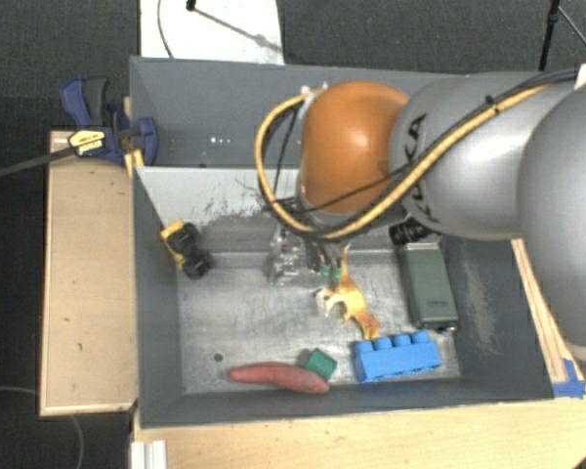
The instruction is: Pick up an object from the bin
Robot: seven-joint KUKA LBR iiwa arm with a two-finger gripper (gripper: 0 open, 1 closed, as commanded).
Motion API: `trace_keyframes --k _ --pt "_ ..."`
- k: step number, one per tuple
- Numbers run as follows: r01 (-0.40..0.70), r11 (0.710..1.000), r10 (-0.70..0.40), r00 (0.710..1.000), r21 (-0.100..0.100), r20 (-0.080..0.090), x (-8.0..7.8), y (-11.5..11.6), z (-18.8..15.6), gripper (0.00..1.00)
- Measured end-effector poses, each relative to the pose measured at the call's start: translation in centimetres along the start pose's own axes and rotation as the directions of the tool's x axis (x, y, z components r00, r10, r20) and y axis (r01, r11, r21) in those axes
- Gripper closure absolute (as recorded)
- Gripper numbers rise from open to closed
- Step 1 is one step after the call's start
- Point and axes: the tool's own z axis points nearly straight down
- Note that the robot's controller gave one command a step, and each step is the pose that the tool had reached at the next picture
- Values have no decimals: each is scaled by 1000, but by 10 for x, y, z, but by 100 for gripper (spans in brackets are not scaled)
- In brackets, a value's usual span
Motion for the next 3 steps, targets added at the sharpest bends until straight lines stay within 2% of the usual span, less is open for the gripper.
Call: trace_keyframes --k 1,2,3 --pt "-1 1000 1 1000 0 0 0 0 0 100" --pt "139 990 -139 990 -1 5 67 15 -202 100" --pt "138 990 -138 990 0 1 66 15 -198 100"
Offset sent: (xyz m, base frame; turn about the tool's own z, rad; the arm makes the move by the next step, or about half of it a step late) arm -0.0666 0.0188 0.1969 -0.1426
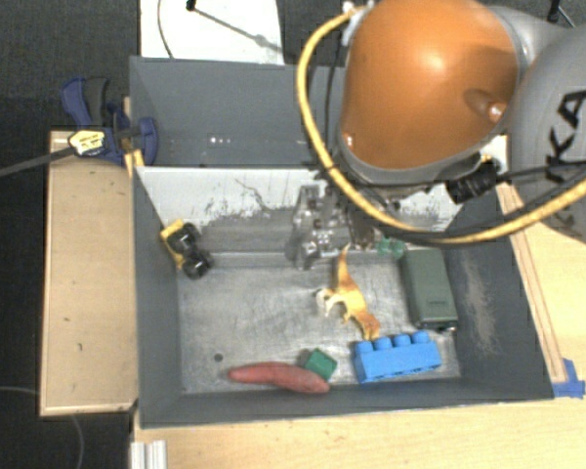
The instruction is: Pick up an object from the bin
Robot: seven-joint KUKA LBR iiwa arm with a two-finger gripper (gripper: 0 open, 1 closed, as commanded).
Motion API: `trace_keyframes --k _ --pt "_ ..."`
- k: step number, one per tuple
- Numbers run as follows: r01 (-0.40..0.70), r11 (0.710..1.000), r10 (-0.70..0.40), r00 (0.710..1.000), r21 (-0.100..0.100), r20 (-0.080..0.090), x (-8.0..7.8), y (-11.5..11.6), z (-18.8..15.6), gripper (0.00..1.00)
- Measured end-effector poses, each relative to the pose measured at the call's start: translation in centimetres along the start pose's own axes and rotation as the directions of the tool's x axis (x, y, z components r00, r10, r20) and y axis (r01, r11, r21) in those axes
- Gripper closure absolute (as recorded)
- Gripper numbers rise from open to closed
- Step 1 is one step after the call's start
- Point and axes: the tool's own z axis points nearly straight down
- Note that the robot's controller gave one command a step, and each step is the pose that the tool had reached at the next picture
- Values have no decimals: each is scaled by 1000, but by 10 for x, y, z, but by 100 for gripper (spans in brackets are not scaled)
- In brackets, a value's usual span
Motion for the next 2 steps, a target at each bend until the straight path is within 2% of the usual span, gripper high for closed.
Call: trace_keyframes --k 1,2 --pt "45 999 -45 999 -1 4 8 12 56 100" --pt "209 978 -209 978 0 0 -13 -4 108 100"
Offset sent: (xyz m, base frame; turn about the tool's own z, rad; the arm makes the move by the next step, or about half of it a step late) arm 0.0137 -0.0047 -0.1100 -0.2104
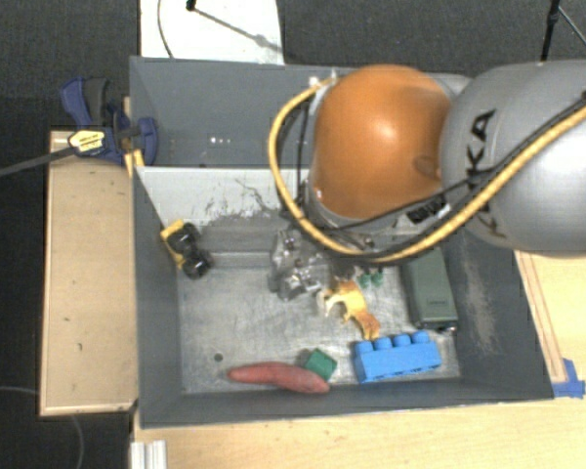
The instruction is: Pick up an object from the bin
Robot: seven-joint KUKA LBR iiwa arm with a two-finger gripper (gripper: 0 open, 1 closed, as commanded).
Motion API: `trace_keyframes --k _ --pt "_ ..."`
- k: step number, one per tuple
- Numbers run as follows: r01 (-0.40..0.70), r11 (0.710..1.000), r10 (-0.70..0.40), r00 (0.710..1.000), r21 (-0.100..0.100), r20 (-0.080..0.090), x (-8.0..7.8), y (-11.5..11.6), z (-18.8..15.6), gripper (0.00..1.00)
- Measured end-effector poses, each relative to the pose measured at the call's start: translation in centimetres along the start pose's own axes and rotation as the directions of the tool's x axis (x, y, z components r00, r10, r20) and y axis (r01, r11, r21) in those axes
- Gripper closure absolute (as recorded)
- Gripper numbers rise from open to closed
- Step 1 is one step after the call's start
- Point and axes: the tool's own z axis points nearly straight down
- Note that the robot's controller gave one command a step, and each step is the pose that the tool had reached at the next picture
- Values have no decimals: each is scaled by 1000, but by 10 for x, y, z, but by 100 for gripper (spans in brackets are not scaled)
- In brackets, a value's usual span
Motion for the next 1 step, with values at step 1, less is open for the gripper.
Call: trace_keyframes --k 1 --pt "-47 999 47 999 2 2 -2 18 14 100"
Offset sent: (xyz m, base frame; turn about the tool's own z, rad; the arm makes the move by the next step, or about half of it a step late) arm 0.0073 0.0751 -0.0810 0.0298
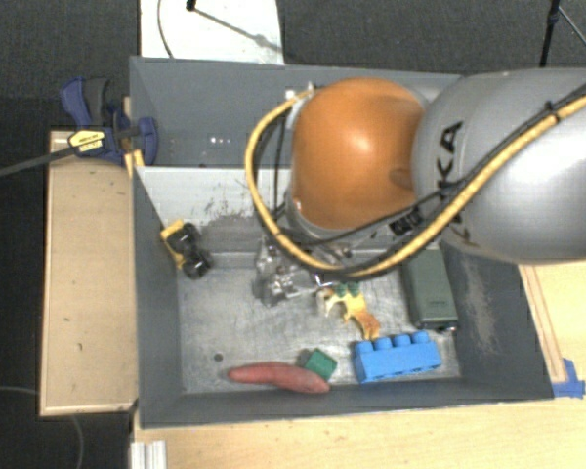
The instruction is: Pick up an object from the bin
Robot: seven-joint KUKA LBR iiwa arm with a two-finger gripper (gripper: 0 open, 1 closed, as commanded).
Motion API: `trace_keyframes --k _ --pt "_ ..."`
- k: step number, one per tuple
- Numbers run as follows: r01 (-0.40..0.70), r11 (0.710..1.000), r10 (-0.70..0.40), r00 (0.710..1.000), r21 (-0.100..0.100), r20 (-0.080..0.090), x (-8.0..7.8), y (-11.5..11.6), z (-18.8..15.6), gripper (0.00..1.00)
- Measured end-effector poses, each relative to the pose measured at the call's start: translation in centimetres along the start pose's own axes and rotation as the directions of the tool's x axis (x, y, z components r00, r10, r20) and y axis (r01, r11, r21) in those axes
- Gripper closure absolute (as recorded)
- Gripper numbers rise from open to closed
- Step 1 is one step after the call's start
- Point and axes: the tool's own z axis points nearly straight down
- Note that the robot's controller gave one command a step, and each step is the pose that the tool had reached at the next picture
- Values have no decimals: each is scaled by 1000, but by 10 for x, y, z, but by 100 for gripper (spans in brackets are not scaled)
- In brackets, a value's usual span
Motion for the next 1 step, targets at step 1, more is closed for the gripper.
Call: trace_keyframes --k 1 --pt "5 1000 -5 1000 -4 2 -16 41 45 100"
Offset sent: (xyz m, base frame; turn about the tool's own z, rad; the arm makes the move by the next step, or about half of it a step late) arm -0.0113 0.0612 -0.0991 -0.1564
